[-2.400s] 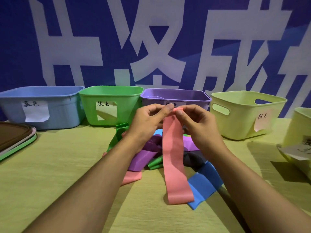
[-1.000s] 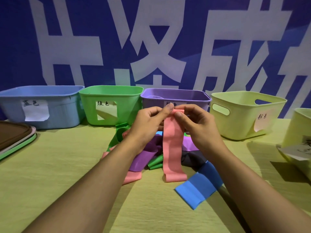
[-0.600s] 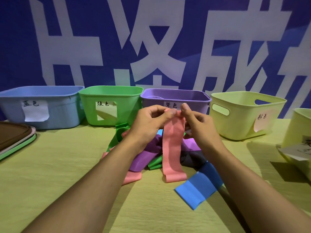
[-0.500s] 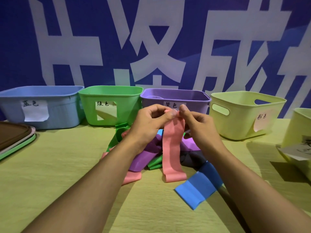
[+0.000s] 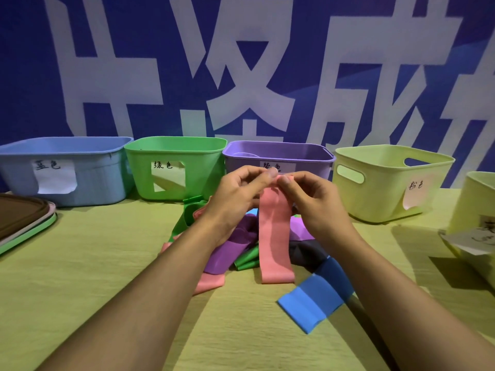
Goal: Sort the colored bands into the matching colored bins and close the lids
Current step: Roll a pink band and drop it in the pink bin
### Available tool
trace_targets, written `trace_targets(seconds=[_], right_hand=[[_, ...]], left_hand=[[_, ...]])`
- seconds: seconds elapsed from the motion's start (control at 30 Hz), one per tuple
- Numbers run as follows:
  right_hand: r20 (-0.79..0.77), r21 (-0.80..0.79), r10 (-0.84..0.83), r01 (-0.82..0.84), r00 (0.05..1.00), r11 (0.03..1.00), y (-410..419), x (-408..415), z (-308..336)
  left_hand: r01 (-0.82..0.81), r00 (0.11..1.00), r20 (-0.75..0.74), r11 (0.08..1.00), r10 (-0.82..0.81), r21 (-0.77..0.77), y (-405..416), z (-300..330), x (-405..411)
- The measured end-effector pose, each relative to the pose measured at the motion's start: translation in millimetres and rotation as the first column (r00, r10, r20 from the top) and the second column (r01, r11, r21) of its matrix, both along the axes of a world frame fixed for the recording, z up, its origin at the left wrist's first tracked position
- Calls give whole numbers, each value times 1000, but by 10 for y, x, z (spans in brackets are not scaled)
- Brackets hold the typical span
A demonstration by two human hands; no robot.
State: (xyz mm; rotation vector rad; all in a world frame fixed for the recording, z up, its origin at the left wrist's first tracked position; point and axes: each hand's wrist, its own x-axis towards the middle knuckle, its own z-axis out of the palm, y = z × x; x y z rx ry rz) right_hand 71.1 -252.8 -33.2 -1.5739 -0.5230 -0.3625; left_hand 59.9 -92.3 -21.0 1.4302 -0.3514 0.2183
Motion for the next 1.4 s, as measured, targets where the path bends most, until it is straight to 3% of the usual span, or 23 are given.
trace_targets(seconds=[0.23, 0.4, 0.57, 0.73, 1.4], right_hand=[[66, -33, 22, -20, 998, 999, -8, 53, -40], [102, -54, 33, -27, 994, 998, 0, 34, -31], [-14, -36, 17, -18, 1000, 999, 9, -37, 2], [-149, -52, -51, 44, 987, 998, 0, -106, 83], [-81, -18, -19, 17, 997, 1000, 27, -66, 50]], left_hand=[[7, 993, -118, 995, 5, 99, -1, 10, -11], [-44, 997, -61, 992, 52, 115, -6, -23, -4], [-77, 997, 9, 985, 77, 153, 21, -28, -9], [1, 1000, 18, 990, -4, 144, -2, 11, -61], [99, 994, -59, 990, -93, 103, -7, -8, -66]])
